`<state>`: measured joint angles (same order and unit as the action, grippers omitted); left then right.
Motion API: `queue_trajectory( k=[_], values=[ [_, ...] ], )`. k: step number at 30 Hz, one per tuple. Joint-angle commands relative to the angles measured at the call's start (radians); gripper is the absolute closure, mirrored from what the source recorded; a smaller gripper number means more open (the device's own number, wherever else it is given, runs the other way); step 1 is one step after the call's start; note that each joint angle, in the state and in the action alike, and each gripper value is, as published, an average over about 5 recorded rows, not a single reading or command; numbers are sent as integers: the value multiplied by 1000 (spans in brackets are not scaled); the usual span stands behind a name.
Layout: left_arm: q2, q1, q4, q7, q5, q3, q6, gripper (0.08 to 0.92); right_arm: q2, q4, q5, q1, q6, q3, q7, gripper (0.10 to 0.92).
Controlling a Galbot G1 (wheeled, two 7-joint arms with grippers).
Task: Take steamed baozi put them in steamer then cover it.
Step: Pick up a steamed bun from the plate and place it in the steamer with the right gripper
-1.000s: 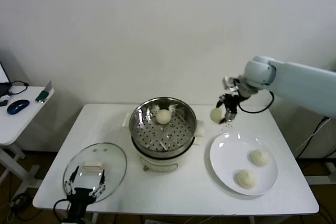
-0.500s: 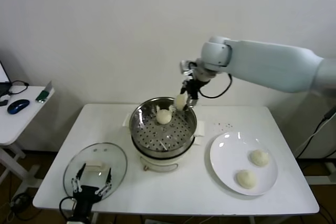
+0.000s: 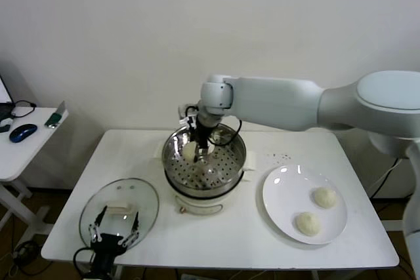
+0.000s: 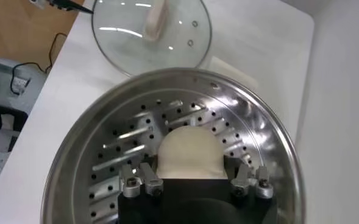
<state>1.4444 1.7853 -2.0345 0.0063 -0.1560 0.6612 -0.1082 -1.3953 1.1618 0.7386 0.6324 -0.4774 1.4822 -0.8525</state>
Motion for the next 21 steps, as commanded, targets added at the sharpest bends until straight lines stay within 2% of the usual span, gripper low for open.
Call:
queue_trajectory(
  k=[1, 21],
  values=[
    [-4, -1, 4, 0, 2, 0, -4, 177, -66, -35, -16, -72, -9, 6, 12, 321],
    [-5, -5, 13, 0, 0, 0, -4, 177, -85, -120, -90, -104, 17, -11, -4, 304]
  ],
)
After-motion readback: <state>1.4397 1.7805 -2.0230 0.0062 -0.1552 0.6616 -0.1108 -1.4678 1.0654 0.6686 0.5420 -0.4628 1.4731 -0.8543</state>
